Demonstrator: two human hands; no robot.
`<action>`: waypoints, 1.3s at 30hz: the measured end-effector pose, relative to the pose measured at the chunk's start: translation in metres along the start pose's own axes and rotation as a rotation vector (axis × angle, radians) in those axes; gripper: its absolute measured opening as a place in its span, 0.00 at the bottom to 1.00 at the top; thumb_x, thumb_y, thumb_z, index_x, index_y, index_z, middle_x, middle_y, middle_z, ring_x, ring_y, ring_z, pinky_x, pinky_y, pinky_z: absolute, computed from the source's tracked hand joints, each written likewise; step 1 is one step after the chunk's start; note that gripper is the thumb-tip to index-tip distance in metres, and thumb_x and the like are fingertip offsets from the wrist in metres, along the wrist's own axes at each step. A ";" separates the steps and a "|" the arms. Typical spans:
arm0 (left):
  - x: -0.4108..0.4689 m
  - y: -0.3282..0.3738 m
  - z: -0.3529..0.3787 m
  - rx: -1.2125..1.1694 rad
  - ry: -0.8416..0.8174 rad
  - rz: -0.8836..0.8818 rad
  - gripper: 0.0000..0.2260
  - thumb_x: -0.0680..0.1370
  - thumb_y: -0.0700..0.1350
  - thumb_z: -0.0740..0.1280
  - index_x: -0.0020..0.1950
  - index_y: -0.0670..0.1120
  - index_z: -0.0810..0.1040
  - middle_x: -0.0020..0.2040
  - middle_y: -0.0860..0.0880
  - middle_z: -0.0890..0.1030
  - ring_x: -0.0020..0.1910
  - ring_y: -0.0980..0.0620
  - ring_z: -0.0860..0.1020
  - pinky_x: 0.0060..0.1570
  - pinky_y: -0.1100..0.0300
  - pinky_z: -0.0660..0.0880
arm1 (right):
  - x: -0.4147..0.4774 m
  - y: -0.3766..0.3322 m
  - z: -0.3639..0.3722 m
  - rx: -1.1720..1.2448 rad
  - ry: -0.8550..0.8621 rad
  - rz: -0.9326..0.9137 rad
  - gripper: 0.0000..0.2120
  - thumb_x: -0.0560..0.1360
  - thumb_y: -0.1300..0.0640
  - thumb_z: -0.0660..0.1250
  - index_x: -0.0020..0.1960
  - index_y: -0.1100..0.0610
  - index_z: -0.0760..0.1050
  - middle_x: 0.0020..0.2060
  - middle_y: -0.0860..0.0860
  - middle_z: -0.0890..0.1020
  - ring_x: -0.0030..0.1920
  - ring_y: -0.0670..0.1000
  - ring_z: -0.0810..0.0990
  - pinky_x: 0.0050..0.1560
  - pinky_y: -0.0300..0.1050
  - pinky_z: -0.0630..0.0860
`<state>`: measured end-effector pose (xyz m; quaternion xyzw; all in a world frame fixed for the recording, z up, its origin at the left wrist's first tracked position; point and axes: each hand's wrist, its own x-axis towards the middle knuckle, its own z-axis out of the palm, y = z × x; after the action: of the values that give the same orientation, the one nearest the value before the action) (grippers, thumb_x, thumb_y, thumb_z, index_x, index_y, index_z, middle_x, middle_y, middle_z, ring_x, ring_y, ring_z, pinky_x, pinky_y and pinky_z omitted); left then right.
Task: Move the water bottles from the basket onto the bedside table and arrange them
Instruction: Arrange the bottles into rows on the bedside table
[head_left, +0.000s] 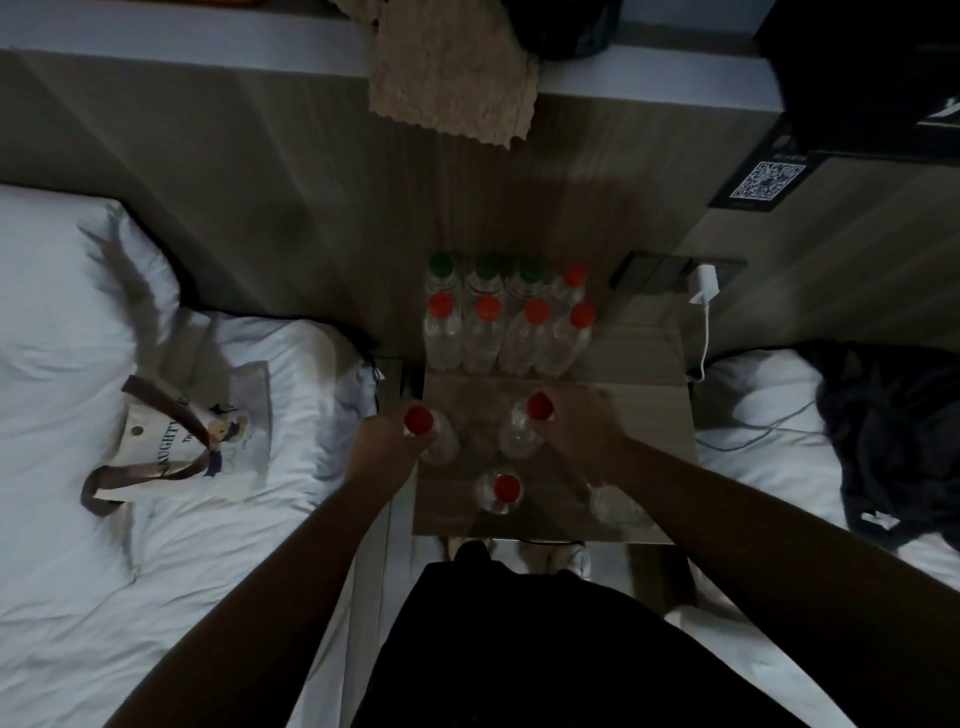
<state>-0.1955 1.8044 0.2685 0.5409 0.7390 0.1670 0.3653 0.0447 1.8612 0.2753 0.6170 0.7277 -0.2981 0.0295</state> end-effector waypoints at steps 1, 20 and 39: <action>0.008 0.000 -0.002 -0.013 0.001 0.002 0.15 0.73 0.45 0.72 0.58 0.45 0.77 0.50 0.44 0.81 0.49 0.46 0.79 0.46 0.59 0.71 | 0.007 -0.006 -0.002 -0.001 0.007 0.005 0.17 0.73 0.49 0.69 0.60 0.54 0.75 0.55 0.52 0.80 0.58 0.54 0.77 0.54 0.44 0.68; 0.096 0.017 0.001 0.016 0.010 0.092 0.13 0.74 0.47 0.70 0.56 0.44 0.76 0.50 0.43 0.81 0.51 0.43 0.79 0.50 0.57 0.72 | 0.082 -0.059 0.015 0.129 0.157 0.072 0.06 0.74 0.52 0.68 0.47 0.54 0.76 0.42 0.49 0.80 0.42 0.47 0.77 0.40 0.41 0.70; 0.118 0.010 0.021 -0.169 -0.202 -0.280 0.35 0.66 0.53 0.75 0.68 0.45 0.66 0.58 0.47 0.76 0.56 0.46 0.76 0.50 0.56 0.74 | 0.094 -0.063 0.041 0.816 -0.146 0.511 0.14 0.73 0.56 0.71 0.55 0.57 0.72 0.47 0.52 0.79 0.51 0.53 0.80 0.51 0.54 0.80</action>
<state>-0.1909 1.9135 0.2183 0.4143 0.7498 0.1211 0.5014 -0.0483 1.9208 0.2276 0.7146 0.3730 -0.5847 -0.0915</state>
